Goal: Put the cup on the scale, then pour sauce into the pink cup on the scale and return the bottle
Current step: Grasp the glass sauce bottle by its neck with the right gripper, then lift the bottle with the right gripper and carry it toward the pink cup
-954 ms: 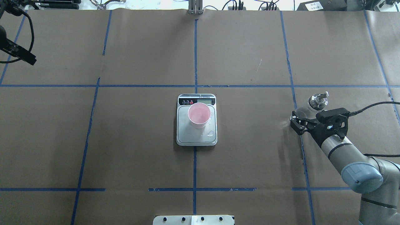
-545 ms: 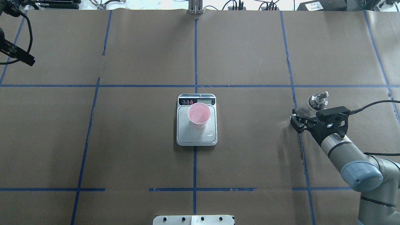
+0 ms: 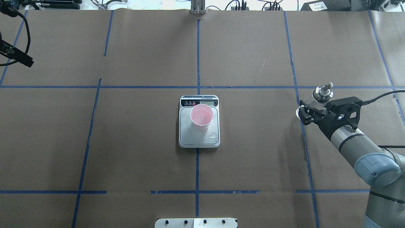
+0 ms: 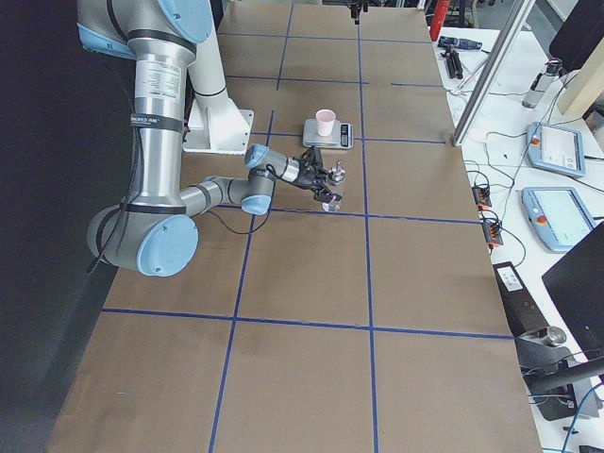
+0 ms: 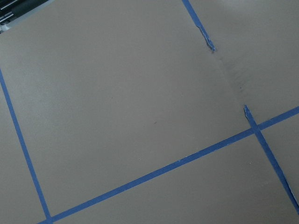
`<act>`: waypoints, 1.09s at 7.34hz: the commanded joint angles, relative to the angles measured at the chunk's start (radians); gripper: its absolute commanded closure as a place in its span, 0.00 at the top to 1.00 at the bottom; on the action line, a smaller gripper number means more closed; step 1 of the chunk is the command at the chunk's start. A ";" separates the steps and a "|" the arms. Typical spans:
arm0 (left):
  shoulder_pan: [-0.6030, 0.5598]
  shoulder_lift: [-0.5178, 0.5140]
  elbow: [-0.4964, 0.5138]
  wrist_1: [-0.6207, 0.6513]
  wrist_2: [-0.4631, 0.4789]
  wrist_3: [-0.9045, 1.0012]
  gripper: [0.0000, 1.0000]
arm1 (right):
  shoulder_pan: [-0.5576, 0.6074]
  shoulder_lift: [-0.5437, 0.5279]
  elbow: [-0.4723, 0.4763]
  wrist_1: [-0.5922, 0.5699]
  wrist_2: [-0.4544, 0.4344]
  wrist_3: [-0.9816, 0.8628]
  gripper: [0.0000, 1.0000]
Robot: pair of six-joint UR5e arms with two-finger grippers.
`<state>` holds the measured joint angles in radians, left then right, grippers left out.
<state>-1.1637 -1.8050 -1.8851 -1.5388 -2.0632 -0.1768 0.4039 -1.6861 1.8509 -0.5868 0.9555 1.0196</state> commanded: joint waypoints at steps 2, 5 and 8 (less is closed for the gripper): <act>-0.005 0.009 -0.012 0.002 -0.002 0.000 1.00 | 0.009 0.019 0.075 -0.124 -0.042 -0.077 0.00; -0.008 0.027 -0.029 0.002 -0.002 0.000 1.00 | 0.003 0.090 0.128 -0.237 -0.073 -0.099 0.00; -0.030 0.033 -0.017 -0.001 0.000 0.003 1.00 | -0.006 0.150 0.123 -0.238 -0.093 -0.356 0.00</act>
<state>-1.1827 -1.7730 -1.9095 -1.5388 -2.0634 -0.1750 0.4037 -1.5562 1.9811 -0.8231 0.8748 0.7838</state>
